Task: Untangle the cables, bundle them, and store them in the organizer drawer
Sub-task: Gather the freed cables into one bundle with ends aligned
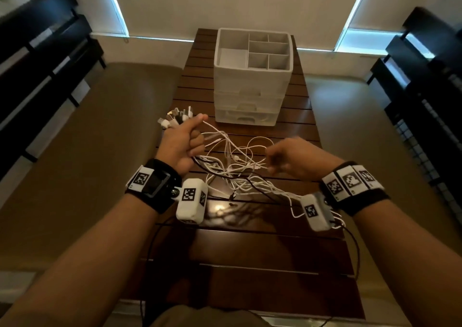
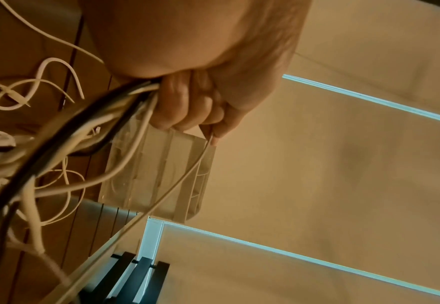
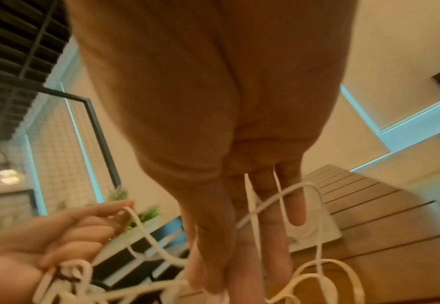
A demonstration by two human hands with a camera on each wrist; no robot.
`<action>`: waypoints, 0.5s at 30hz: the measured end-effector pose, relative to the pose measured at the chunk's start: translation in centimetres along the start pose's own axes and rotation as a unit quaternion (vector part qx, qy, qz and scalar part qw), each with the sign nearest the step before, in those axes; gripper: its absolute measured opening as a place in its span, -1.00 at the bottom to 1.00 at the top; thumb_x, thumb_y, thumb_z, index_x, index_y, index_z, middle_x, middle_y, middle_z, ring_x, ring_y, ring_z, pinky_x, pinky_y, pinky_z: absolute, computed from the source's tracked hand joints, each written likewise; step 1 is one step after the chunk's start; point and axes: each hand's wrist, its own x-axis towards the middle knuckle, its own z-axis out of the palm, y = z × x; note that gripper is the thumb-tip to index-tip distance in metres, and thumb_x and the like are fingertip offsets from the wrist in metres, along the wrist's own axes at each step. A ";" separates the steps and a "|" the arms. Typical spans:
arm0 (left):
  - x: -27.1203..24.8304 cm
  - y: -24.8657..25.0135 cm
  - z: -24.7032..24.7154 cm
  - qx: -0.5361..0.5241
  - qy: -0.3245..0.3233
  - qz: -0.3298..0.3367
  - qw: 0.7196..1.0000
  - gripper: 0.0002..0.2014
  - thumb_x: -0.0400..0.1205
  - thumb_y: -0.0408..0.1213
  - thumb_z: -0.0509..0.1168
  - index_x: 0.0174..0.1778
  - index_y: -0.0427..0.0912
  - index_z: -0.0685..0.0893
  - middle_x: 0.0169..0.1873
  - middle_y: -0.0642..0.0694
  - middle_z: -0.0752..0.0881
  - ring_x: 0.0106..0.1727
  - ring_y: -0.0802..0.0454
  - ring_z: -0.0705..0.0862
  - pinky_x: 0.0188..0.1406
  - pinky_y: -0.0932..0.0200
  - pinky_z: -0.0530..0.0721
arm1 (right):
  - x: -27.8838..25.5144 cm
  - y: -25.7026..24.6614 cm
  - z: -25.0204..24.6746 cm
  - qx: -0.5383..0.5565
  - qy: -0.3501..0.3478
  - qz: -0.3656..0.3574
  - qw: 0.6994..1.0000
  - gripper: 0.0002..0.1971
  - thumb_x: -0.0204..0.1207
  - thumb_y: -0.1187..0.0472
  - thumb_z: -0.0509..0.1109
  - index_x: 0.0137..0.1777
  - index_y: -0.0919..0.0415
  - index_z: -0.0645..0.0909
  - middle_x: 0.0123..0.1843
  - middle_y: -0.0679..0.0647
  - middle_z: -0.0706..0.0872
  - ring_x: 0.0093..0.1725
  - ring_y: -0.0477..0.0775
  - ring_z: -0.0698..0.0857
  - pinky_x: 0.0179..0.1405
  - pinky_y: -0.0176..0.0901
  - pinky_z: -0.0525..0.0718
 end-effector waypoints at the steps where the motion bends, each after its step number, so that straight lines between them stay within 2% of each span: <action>1: 0.0 0.1 -0.2 -0.008 0.006 0.008 1.000 -0.82 0.84 -0.24 0.27 -0.04 -0.14 0.71 -0.66 0.13 0.24 -0.72 0.24 0.17 -0.80 0.36 0.13 | -0.7 1.1 0.3 -0.019 -0.020 0.031 0.999 -0.87 0.61 0.28 0.54 -0.14 0.05 0.74 -0.19 -0.13 0.78 -0.13 -0.21 0.73 -0.05 -0.22 0.65; 4: -0.1 0.5 -0.7 -0.025 0.025 0.029 0.999 -0.80 0.84 -0.19 0.26 -0.02 -0.15 0.72 -0.65 0.13 0.24 -0.70 0.23 0.17 -0.78 0.35 0.14 | -2.0 4.3 1.0 -0.108 -0.061 0.127 0.984 -0.77 0.59 0.35 0.47 -0.25 0.05 0.72 -0.21 -0.08 0.76 -0.17 -0.05 0.72 -0.16 -0.21 0.56; 6: -0.4 0.4 -1.1 -0.023 0.031 0.040 0.998 -0.80 0.84 -0.15 0.27 0.04 -0.17 0.73 -0.62 0.12 0.22 -0.67 0.24 0.17 -0.77 0.34 0.15 | -2.2 5.9 1.7 -0.167 -0.095 0.190 0.963 -0.70 0.56 0.32 0.44 -0.38 0.01 0.60 -0.27 -0.02 0.69 -0.16 0.10 0.72 -0.12 -0.13 0.64; 8: -0.7 -0.1 -1.1 -0.002 0.020 0.043 0.999 -0.78 0.84 -0.14 0.27 0.06 -0.18 0.74 -0.61 0.11 0.24 -0.66 0.25 0.18 -0.77 0.34 0.17 | -2.0 6.2 1.8 -0.176 -0.073 0.210 0.959 -0.77 0.55 0.27 0.45 -0.31 0.02 0.60 -0.25 -0.03 0.63 -0.05 0.18 0.78 -0.13 -0.09 0.68; 10: -1.3 -0.7 -0.6 0.037 0.007 0.038 0.999 -0.77 0.84 -0.14 0.27 0.07 -0.22 0.73 -0.61 0.11 0.25 -0.67 0.25 0.19 -0.77 0.35 0.16 | -1.7 4.7 1.5 -0.115 0.041 0.148 0.982 -0.89 0.58 0.26 0.46 0.01 0.04 0.75 -0.09 -0.06 0.61 0.05 0.12 0.75 -0.09 -0.11 0.58; 12: -1.8 -1.7 0.0 0.077 -0.008 0.035 0.996 -0.76 0.85 -0.15 0.26 0.09 -0.23 0.73 -0.61 0.11 0.27 -0.67 0.25 0.19 -0.76 0.34 0.14 | -0.8 1.5 1.0 0.009 0.162 0.054 0.985 -0.70 0.66 0.22 0.44 0.36 0.06 0.72 0.15 -0.11 0.62 0.14 -0.05 0.64 0.13 -0.08 0.56; 13: -2.1 -2.1 0.4 0.091 -0.013 0.033 0.995 -0.76 0.85 -0.14 0.27 0.09 -0.22 0.75 -0.60 0.11 0.27 -0.67 0.24 0.18 -0.75 0.34 0.13 | -0.3 -0.5 0.9 0.082 0.188 0.014 0.979 -0.66 0.69 0.18 0.43 0.45 0.04 0.68 0.25 -0.14 0.66 0.20 -0.11 0.66 0.22 -0.10 0.59; 15: -2.6 -3.0 1.0 0.107 -0.016 0.033 0.994 -0.76 0.83 -0.13 0.30 0.06 -0.20 0.80 -0.56 0.07 0.26 -0.65 0.22 0.18 -0.73 0.32 0.15 | 0.7 -4.0 1.2 0.188 0.170 -0.041 0.967 -0.63 0.74 0.15 0.40 0.53 0.01 0.63 0.40 -0.12 0.72 0.33 -0.13 0.71 0.36 -0.11 0.66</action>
